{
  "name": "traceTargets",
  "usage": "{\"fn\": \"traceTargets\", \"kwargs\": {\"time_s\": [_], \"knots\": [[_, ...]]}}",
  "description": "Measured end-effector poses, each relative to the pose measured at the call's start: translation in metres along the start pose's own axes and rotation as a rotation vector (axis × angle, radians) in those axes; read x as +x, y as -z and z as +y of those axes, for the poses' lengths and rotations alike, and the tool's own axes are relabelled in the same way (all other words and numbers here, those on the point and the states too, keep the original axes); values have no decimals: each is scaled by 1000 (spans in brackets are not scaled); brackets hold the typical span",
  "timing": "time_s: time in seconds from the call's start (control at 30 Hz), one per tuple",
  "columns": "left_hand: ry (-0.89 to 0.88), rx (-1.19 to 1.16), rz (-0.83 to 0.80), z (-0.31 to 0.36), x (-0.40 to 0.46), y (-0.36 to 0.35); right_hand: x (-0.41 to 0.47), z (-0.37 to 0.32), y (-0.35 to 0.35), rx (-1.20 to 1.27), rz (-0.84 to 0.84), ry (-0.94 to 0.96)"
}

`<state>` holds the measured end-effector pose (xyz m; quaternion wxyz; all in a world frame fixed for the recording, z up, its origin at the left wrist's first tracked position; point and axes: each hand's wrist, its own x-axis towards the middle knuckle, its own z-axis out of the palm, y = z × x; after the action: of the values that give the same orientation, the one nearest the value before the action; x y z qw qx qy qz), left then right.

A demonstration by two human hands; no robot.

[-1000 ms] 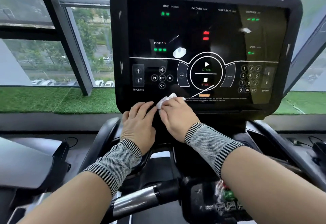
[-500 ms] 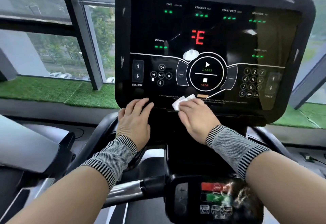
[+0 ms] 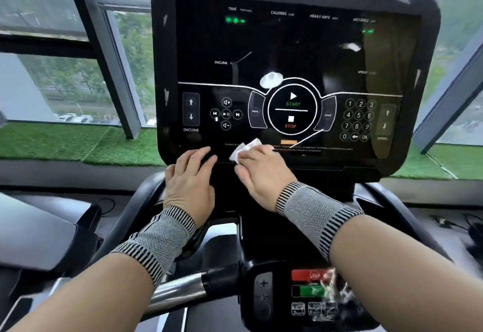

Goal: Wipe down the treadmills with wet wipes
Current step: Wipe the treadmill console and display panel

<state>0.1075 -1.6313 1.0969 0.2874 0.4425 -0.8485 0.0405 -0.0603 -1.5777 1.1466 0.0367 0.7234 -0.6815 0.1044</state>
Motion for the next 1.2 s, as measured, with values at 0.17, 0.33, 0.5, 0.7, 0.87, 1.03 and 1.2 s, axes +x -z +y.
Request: {"fn": "traceTargets", "kwargs": {"time_s": [0.17,0.33,0.5,0.7,0.87,1.03,1.2], "knots": [[-71,-1,-15,-6,3,5,-25,32,8,-27,21,-87],[-147,9,-9,7,11,4,-9,5,4,-16,25,-61],[-258,37,-1,27,23,1,-29,39,5,-8,94,-133],[-272,63,-2,38,22,-10,-12,16,5,-27,28,-69],[-244,89,-16,39,25,-12,-31,46,8,-25,74,-79],[-213,89,-7,50,25,-13,-21,36,8,-46,26,-44],[-187,127,-6,50,24,-15,-37,61,14,-78,47,-71]]}}
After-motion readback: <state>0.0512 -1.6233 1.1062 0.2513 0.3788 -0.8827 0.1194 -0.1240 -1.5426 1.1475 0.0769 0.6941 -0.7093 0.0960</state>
